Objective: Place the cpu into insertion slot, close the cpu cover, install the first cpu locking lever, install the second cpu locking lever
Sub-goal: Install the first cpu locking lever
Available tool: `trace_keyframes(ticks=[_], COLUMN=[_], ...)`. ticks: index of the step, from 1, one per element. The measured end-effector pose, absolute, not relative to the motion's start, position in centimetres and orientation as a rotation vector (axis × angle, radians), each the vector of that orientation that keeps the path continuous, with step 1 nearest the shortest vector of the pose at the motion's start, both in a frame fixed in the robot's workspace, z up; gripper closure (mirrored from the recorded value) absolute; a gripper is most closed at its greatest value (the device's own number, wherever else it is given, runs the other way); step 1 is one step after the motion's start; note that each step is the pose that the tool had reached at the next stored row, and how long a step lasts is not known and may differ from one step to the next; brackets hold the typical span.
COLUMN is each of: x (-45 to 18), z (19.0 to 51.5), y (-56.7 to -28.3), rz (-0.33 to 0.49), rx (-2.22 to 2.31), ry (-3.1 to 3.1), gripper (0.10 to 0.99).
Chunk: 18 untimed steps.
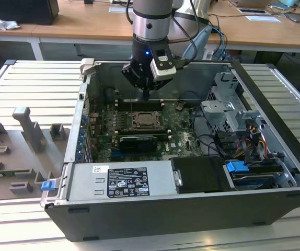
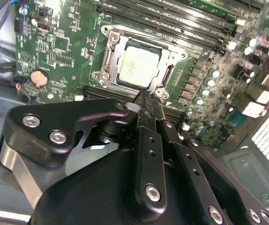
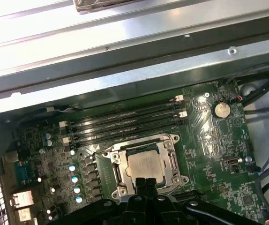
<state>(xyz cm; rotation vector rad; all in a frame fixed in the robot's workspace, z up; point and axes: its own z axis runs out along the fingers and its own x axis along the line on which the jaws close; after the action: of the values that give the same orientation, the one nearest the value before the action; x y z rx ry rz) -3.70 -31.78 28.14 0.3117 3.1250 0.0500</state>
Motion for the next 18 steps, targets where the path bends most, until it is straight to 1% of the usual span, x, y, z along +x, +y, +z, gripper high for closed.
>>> trace_keyframes(ticks=[18], x=[-3.7], z=[27.97], y=[-31.78], rz=[0.05], rx=[-0.286], ry=[3.133], gripper=[0.98])
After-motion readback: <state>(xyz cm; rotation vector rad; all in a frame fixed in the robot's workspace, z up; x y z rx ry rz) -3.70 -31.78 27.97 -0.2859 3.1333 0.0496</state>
